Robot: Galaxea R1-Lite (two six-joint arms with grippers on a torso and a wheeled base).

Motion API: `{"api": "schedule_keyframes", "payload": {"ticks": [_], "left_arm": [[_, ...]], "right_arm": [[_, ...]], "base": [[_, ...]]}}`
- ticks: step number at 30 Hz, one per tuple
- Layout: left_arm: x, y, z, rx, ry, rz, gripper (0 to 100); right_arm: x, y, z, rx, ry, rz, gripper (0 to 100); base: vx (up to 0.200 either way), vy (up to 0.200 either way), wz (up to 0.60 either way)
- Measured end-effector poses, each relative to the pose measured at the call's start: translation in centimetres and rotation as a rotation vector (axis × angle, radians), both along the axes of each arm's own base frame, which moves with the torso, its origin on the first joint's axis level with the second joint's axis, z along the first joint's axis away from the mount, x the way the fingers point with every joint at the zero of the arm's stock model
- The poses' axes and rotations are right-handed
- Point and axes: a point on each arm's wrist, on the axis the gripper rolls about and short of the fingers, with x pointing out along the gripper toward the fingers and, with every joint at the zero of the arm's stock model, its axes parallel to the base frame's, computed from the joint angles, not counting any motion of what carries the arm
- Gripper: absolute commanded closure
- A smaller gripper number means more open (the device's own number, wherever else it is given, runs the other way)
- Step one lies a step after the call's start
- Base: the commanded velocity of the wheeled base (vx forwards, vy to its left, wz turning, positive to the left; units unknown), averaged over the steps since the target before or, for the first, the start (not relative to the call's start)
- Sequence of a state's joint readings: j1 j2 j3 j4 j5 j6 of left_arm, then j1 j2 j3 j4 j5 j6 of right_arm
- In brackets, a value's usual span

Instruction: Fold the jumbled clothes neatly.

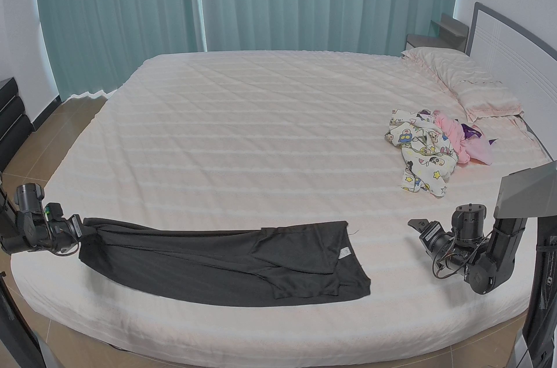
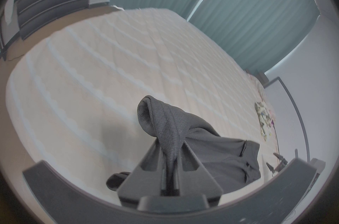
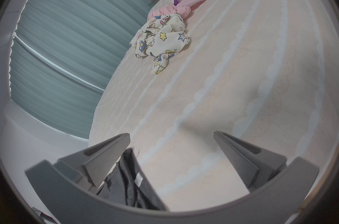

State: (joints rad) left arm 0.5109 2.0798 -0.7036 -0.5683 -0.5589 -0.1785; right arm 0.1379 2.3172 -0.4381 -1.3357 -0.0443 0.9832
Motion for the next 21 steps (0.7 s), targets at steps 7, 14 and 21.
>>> {"api": "schedule_keyframes", "payload": {"ticks": [7,14,21], "left_arm": [[-0.7,2.0,1.7,-0.010,0.002,0.057,100],[0.0,-1.1,3.1,-0.022,0.004,-0.015,100],[0.5,-6.6,4.0,-0.055,0.033,-0.087,100]], "right_arm": [[0.0,0.0,0.0,0.001,0.001,0.002,0],[0.0,0.0,0.0,0.001,0.001,0.002,0],[0.0,0.1,0.0,0.002,0.001,0.005,0]], "base": [[0.000,0.000,0.00],[0.000,0.000,0.00],[0.000,0.000,0.00]]}}
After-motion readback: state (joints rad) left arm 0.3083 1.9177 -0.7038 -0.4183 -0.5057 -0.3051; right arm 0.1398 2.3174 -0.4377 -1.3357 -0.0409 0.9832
